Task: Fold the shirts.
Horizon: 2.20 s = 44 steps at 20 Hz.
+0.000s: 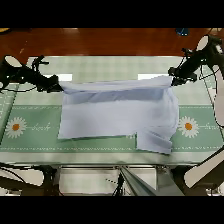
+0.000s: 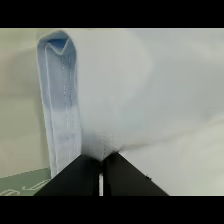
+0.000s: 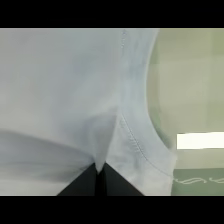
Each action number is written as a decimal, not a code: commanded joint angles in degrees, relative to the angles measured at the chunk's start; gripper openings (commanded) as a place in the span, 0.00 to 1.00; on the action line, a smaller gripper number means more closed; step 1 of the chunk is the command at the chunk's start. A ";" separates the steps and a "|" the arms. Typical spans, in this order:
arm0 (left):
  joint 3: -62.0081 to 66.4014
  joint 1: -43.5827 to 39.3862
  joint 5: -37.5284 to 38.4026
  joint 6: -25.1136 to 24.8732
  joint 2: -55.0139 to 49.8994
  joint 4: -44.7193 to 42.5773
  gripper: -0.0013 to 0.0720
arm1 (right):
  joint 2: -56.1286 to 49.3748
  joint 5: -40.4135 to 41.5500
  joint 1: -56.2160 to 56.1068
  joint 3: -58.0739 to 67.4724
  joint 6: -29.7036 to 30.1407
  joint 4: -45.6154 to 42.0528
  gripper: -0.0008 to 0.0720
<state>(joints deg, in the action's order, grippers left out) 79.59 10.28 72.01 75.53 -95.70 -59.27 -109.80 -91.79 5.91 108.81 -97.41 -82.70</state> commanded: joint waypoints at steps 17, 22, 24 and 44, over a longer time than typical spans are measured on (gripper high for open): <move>-13.68 18.23 15.43 -3.58 21.09 -0.74 0.61 | 27.58 -14.16 11.45 -13.68 13.94 -6.69 0.61; -38.01 20.15 11.02 -6.19 28.74 0.24 0.65 | 41.38 2.64 17.81 -43.87 18.38 5.46 0.68; -42.18 20.15 10.84 -8.74 28.57 1.79 0.65 | 44.98 10.29 19.47 -51.06 20.24 10.19 0.68; -46.60 8.98 1.07 -10.43 18.60 7.82 0.09 | 46.64 17.35 19.80 -54.66 23.54 19.56 0.68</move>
<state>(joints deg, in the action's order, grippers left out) 32.99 22.00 73.87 65.06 -76.18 -54.35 -63.20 -73.19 25.69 54.17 -73.91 -63.00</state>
